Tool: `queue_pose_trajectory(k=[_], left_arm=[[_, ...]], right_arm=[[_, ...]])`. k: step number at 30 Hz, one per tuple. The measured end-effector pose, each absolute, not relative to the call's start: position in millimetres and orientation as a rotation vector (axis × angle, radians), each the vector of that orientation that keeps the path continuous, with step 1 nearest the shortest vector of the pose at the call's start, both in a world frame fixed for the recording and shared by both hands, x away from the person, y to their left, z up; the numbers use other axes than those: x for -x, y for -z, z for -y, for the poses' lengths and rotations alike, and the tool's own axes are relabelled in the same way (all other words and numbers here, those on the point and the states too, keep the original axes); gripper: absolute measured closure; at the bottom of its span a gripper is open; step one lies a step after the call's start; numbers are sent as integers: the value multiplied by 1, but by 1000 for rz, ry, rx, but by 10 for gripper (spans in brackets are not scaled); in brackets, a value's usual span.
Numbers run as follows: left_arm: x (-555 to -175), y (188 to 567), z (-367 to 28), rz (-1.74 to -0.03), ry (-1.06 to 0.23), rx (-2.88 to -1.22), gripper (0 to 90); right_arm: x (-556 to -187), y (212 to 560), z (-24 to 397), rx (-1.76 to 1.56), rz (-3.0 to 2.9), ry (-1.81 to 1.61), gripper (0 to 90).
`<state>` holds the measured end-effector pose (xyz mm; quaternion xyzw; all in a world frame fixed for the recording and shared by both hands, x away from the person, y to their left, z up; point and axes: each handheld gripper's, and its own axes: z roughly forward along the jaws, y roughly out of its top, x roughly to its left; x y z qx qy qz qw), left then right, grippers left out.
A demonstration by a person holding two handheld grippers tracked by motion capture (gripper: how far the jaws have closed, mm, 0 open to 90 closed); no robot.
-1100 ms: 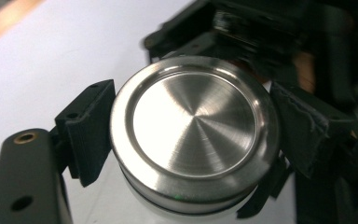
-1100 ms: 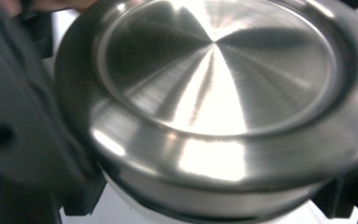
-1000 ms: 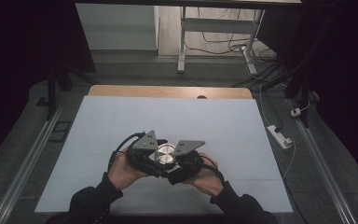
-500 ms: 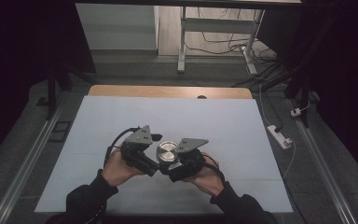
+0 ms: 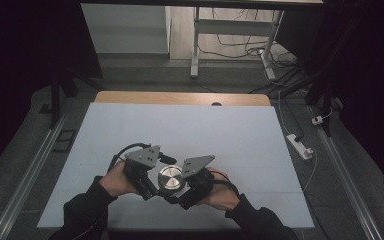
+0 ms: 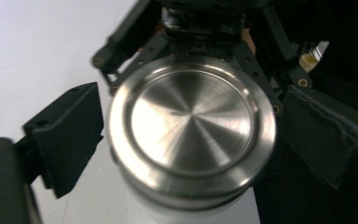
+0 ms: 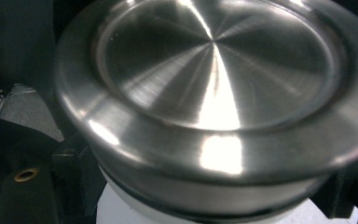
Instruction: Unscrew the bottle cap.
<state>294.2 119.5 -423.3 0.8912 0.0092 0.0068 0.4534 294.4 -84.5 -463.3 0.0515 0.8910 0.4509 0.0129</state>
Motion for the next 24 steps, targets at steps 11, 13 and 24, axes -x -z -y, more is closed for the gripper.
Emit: queue_pose_trajectory(k=[11, 13, 24], left_arm=[[-296, 426, -108, -301, -152, -2159, 196], [-296, 426, -105, -367, -185, -2151, 196], [-292, 425, -97, -515, -269, -2090, 197]], right_arm=[[-303, 463, 89, -349, -2703, -1373, 144], [-305, 463, 90, -401, -2682, -1359, 144], [-309, 466, 89, -535, -2608, -1321, 144]])
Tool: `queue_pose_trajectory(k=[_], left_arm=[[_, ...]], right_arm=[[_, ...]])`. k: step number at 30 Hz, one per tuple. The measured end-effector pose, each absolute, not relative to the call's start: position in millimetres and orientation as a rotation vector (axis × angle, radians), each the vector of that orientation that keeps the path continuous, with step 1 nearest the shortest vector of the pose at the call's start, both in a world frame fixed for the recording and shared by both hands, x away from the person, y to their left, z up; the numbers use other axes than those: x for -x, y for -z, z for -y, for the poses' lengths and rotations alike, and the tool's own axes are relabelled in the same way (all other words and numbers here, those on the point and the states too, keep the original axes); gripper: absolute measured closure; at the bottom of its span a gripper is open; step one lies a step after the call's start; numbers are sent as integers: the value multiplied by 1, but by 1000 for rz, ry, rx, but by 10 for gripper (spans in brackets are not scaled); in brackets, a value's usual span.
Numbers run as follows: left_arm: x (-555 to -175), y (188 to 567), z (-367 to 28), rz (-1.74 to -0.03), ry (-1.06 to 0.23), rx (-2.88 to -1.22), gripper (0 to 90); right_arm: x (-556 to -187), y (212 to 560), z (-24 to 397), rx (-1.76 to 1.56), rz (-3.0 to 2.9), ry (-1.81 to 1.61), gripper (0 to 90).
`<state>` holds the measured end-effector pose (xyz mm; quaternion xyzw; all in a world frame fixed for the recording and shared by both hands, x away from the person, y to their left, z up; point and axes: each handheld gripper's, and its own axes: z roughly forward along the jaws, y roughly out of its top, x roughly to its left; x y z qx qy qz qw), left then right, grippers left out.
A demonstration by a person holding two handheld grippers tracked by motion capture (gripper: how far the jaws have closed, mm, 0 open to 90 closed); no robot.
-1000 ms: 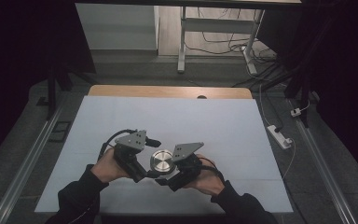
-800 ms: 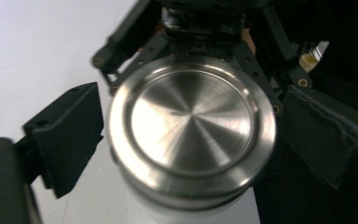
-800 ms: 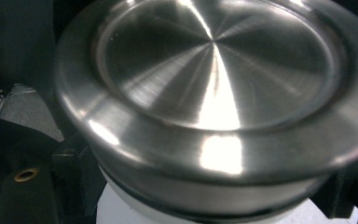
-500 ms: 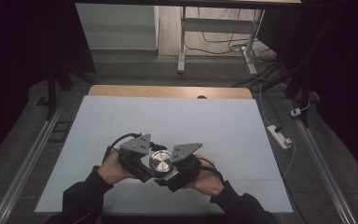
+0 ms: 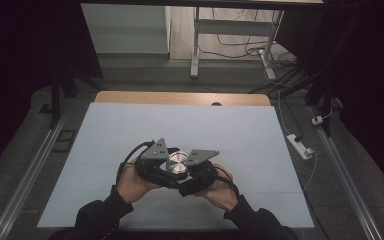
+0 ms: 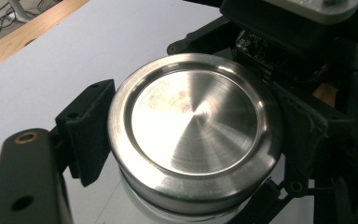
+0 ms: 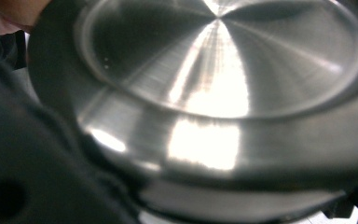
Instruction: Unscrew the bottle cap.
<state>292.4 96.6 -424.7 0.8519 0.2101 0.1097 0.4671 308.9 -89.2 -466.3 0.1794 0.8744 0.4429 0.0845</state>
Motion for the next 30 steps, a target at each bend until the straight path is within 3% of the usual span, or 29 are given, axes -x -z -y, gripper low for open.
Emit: queue_pose_trajectory(k=[30], left_arm=[[-296, 407, -131, -547, -292, -2058, 197]], right_arm=[[-309, 466, 98, -524, -2602, -1348, 144]])
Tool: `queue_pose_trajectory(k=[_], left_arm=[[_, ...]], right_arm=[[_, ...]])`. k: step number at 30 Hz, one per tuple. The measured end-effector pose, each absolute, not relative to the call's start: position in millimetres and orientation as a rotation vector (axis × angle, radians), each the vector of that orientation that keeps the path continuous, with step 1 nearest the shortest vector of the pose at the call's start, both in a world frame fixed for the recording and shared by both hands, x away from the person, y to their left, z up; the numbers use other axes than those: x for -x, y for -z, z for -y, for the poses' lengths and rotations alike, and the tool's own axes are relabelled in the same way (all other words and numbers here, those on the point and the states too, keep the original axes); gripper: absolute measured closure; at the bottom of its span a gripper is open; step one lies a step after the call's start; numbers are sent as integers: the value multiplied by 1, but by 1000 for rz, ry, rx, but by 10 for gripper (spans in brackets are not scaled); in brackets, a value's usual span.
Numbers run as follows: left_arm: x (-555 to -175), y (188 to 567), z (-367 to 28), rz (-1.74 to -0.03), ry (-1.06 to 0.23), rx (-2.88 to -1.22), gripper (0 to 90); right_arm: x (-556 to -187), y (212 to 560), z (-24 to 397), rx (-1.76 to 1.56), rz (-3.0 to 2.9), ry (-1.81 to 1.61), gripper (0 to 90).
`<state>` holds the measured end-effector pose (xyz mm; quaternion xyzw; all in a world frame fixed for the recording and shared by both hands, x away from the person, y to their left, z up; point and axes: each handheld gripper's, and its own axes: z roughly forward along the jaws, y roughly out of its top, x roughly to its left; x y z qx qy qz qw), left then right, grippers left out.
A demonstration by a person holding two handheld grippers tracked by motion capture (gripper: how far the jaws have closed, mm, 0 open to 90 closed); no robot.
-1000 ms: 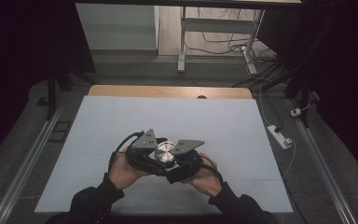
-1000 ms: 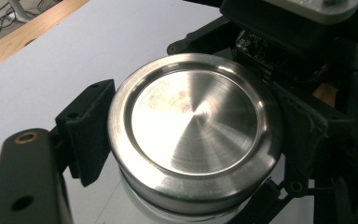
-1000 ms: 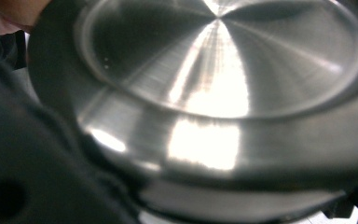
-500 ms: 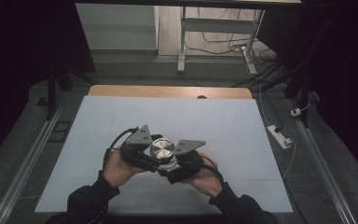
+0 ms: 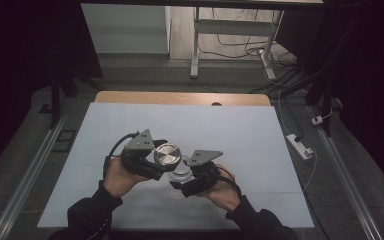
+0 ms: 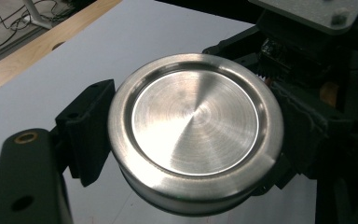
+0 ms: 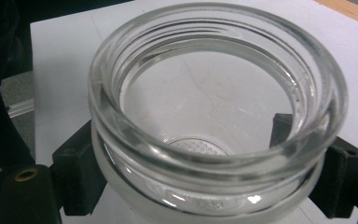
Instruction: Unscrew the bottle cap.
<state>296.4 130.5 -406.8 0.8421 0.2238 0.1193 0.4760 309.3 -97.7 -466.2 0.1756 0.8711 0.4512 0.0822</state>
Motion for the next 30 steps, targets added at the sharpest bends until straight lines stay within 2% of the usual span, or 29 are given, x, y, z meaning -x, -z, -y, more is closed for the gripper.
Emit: queue_pose_trajectory(k=[30], left_arm=[[-274, 416, -147, -494, -224, -2049, 197]], right_arm=[[-324, 464, 110, -554, -2566, -1331, 144]])
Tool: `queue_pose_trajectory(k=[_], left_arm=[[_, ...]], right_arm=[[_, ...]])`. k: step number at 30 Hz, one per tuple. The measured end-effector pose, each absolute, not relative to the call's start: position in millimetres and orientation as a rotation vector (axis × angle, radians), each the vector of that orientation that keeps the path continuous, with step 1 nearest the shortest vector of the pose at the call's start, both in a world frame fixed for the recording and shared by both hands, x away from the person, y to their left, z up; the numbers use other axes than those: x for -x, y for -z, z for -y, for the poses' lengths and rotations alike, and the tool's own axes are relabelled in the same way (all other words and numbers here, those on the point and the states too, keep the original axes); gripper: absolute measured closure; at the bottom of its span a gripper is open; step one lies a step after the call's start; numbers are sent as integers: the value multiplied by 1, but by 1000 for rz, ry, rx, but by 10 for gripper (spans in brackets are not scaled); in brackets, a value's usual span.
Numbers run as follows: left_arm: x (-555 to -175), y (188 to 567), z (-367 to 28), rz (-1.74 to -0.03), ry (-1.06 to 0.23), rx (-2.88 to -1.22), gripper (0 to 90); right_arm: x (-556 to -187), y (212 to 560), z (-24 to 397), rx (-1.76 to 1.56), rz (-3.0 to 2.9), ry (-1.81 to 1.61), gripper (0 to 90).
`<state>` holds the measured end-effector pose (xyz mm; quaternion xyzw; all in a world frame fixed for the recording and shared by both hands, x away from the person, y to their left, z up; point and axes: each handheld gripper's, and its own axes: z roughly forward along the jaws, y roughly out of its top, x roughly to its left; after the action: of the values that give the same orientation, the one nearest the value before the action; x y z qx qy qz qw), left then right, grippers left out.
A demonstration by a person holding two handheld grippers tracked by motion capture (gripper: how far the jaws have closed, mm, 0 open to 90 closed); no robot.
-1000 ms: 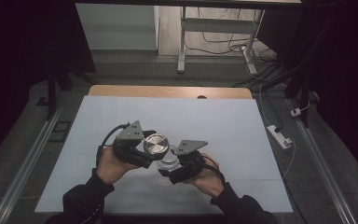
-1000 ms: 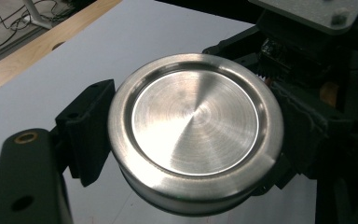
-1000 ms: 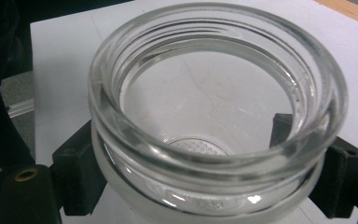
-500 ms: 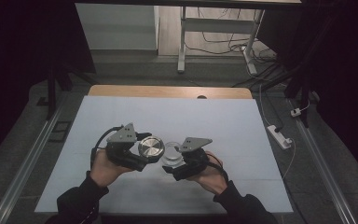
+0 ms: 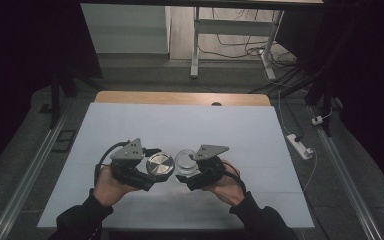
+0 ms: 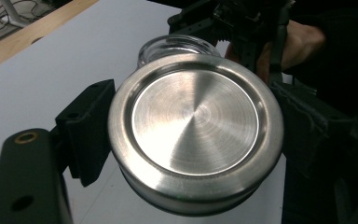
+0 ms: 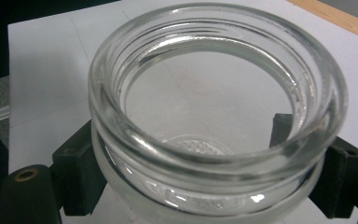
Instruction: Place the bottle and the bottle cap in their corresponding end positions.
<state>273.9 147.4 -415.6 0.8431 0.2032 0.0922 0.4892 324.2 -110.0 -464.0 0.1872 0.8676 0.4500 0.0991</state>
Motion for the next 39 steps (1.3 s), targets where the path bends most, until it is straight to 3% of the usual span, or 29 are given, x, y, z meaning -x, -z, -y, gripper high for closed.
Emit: queue_pose_trajectory(k=[39], left_arm=[[-250, 453, -127, -409, -184, -2057, 197]], right_arm=[[-365, 457, 93, -647, -2508, -1349, 144]])
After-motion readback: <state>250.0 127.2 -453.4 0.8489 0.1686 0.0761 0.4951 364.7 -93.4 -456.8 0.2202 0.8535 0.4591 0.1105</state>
